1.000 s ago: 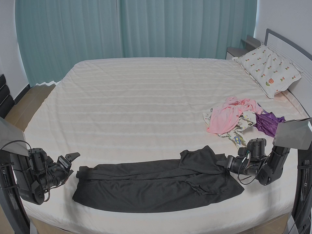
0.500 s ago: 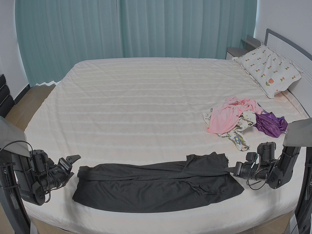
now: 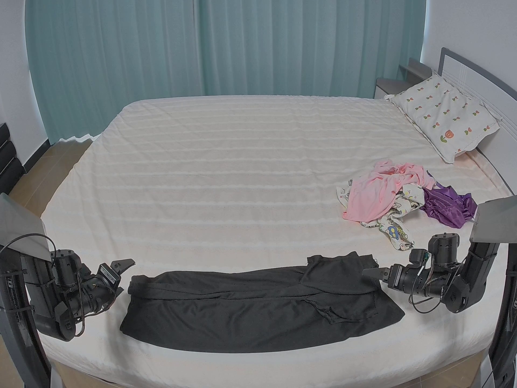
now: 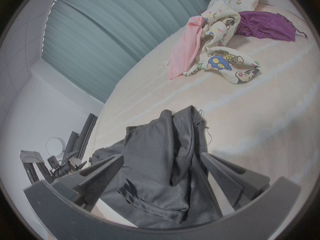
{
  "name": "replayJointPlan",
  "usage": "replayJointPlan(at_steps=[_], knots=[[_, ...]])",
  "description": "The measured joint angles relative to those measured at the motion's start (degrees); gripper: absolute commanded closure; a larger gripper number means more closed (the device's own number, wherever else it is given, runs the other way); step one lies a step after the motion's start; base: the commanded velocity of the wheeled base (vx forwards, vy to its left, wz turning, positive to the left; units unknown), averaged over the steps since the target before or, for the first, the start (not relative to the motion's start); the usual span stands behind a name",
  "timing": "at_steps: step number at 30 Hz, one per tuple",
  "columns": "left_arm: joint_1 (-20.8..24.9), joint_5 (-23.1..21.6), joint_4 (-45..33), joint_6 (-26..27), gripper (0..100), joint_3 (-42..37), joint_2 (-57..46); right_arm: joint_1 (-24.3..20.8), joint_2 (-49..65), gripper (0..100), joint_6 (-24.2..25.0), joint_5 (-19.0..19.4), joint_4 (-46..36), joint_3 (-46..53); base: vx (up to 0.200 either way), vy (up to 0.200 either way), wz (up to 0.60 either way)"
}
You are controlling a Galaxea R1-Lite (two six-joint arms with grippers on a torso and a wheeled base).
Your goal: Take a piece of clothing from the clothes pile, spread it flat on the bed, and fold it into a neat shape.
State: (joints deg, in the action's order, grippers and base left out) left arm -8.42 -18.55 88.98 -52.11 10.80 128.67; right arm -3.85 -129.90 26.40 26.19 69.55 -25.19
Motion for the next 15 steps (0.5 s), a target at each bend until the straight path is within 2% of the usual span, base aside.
replayJointPlan(at_steps=[8, 15], knots=[[0.0, 2.4, 0.0, 3.1, 0, 0.9, -0.1, 1.4, 1.1, 0, 5.6, 0.0, 0.7, -1.2, 0.000, 0.000, 0.00], [0.6, 2.7, 0.0, 14.5, 0, 1.5, 0.1, 1.5, 1.3, 0, 6.1, 0.0, 0.7, -1.8, 0.000, 0.000, 0.00]])
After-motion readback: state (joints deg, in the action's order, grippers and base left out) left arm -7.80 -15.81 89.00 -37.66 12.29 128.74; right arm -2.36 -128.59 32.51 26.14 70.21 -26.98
